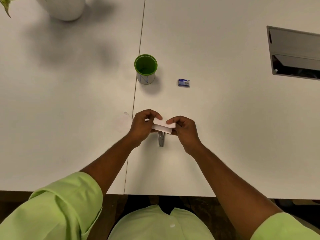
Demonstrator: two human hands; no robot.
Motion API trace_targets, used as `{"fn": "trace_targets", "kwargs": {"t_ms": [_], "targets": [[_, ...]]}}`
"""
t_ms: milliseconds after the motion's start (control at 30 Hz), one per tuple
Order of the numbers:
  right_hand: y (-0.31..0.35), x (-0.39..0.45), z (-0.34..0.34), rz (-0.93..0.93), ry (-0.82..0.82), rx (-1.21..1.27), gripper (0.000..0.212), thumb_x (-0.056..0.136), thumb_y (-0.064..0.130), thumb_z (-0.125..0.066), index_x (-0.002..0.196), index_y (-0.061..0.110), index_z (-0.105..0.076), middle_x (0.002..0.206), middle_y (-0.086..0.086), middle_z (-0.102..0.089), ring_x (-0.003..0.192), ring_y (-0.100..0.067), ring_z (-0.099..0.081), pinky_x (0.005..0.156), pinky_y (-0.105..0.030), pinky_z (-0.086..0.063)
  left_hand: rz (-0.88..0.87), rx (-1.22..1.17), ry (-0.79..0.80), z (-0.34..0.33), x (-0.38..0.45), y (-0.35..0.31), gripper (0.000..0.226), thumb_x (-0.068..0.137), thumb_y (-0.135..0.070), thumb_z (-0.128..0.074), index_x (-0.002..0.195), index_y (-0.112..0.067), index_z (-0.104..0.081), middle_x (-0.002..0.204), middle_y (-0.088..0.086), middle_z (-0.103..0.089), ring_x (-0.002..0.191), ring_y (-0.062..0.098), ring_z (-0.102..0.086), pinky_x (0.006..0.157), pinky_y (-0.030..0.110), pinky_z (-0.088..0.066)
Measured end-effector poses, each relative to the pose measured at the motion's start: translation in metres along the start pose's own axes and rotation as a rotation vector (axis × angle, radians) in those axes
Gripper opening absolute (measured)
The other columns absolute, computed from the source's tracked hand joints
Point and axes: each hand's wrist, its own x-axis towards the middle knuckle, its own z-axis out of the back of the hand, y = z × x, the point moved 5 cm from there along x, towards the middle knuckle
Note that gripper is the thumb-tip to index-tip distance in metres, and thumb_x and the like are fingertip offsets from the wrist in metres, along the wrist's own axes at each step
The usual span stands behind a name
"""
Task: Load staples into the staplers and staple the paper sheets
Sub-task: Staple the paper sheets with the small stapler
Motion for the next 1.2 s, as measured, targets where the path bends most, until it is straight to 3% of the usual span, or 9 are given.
{"fn": "trace_targets", "kwargs": {"t_ms": [100, 300, 500, 633, 733, 833, 900, 1067, 1200], "targets": [[-0.003, 0.000, 0.005, 0.015, -0.013, -0.017, 0.030, 0.090, -0.018, -0.053, 0.080, 0.003, -0.072, 0.096, -0.016, -0.071, 0.090, -0.024, -0.071, 0.070, -0.029, -0.061, 0.037, -0.020, 0.025, -0.004, -0.001, 0.001, 0.040, 0.100, 0.005, -0.043, 0.082, -0.013, -0.074, 0.106, 0.016, -0.068, 0.105, 0.035, -0.066, 0.081, 0.051, -0.062], [-0.004, 0.003, 0.016, 0.163, -0.076, -0.214, 0.047, 0.085, -0.021, -0.049, 0.077, 0.014, -0.078, 0.108, -0.011, -0.075, 0.102, -0.026, -0.071, 0.085, -0.044, -0.060, 0.265, -0.279, -0.062, -0.006, -0.002, 0.012, 0.019, 0.102, -0.017, -0.057, 0.120, -0.014, -0.060, 0.111, 0.015, -0.069, 0.094, 0.031, -0.073, 0.077, 0.041, -0.063], [-0.001, 0.001, 0.015, 0.248, -0.062, -0.350, 0.045, 0.081, -0.020, -0.047, 0.083, 0.011, -0.080, 0.109, -0.004, -0.075, 0.103, -0.019, -0.069, 0.090, -0.038, -0.056, 0.223, -0.230, -0.007, -0.012, -0.005, 0.017, 0.029, 0.090, -0.004, -0.073, 0.115, 0.009, -0.065, 0.102, 0.023, -0.075, 0.088, 0.029, -0.076, 0.075, 0.033, -0.064], [-0.004, -0.001, 0.016, 0.108, -0.037, -0.076, 0.033, 0.090, -0.012, -0.047, 0.090, 0.000, -0.078, 0.108, -0.009, -0.076, 0.101, -0.026, -0.072, 0.079, -0.032, -0.058, 0.230, -0.241, 0.008, -0.012, -0.003, 0.016, 0.027, 0.091, -0.001, -0.070, 0.115, 0.009, -0.066, 0.104, 0.023, -0.075, 0.092, 0.032, -0.076, 0.077, 0.032, -0.064], [-0.006, -0.002, 0.020, 0.053, -0.045, 0.045, 0.029, 0.092, 0.003, -0.049, 0.096, 0.005, -0.078, 0.103, -0.012, -0.076, 0.098, -0.029, -0.073, 0.075, -0.030, -0.059, 0.226, -0.240, 0.010, -0.012, -0.003, 0.016, 0.023, 0.091, 0.001, -0.068, 0.113, 0.009, -0.067, 0.103, 0.023, -0.074, 0.086, 0.027, -0.076, 0.074, 0.030, -0.063], [-0.009, -0.003, 0.024, 0.058, -0.100, 0.014, 0.014, 0.092, 0.007, -0.067, 0.102, 0.011, -0.077, 0.101, -0.005, -0.075, 0.098, -0.023, -0.072, 0.075, -0.035, -0.063, 0.223, -0.235, 0.008, -0.013, -0.002, 0.015, 0.021, 0.090, 0.001, -0.070, 0.111, 0.007, -0.068, 0.100, 0.020, -0.075, 0.083, 0.025, -0.077, 0.072, 0.029, -0.063], [-0.010, -0.003, 0.025, 0.077, -0.119, -0.050, 0.023, 0.086, 0.002, -0.076, 0.108, 0.008, -0.074, 0.094, 0.002, -0.072, 0.091, -0.019, -0.071, 0.074, -0.036, -0.063, 0.227, -0.217, 0.003, -0.013, -0.001, 0.016, 0.022, 0.089, 0.000, -0.072, 0.110, 0.005, -0.069, 0.099, 0.019, -0.076, 0.084, 0.026, -0.077, 0.072, 0.030, -0.064], [-0.011, -0.001, 0.025, 0.049, -0.142, -0.036, 0.028, 0.082, -0.006, -0.077, 0.108, 0.004, -0.073, 0.079, -0.004, -0.060, 0.074, -0.014, -0.068, 0.069, -0.035, -0.062, 0.228, -0.220, -0.002, -0.013, -0.001, 0.018, 0.011, 0.088, 0.001, -0.072, 0.099, -0.003, -0.070, 0.090, 0.012, -0.077, 0.079, 0.024, -0.077, 0.067, 0.028, -0.063], [-0.011, 0.005, 0.024, 0.017, -0.123, -0.085, 0.025, 0.083, 0.002, -0.079, 0.106, 0.010, -0.075, 0.085, -0.008, -0.065, 0.070, -0.008, -0.067, 0.071, -0.034, -0.062, 0.212, -0.204, -0.010, -0.013, 0.001, 0.017, 0.012, 0.088, 0.001, -0.072, 0.099, -0.003, -0.070, 0.091, 0.013, -0.077, 0.080, 0.024, -0.077, 0.067, 0.027, -0.062]]}}
